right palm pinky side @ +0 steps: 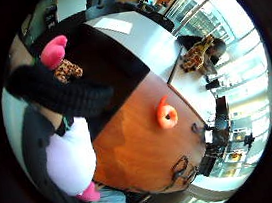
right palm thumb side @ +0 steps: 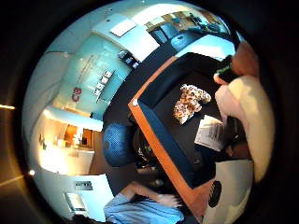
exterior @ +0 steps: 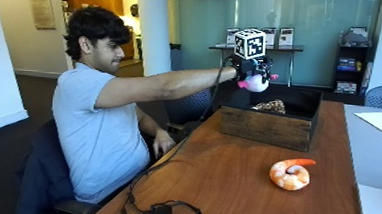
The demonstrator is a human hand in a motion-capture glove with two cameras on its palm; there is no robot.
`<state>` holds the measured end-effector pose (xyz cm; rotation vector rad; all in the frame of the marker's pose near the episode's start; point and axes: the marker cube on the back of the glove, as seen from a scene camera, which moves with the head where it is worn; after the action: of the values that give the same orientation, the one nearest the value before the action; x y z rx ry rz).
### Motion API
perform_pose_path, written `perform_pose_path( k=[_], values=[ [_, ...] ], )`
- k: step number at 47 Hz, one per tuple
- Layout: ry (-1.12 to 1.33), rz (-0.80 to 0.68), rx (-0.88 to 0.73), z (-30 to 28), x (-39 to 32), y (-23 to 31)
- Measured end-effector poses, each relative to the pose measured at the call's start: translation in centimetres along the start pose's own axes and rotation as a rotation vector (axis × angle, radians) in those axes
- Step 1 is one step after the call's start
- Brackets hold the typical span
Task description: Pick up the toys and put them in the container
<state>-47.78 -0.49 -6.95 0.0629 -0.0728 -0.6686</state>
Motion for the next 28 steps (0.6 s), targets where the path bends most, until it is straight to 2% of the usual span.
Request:
perform_pose_path(
  k=[10, 16, 21, 28],
  values=[
    [-0.014, 0.043, -0.125, 1.6, 0.9, -0.2],
    [-0.011, 0.037, -0.089, 0.7, 2.7, 0.3],
    [-0.013, 0.093, -0.064, 0.1, 6.9, 1.2],
    [0.0, 0.249, -0.114, 1.8, 14.7, 2.6]
  ],
)
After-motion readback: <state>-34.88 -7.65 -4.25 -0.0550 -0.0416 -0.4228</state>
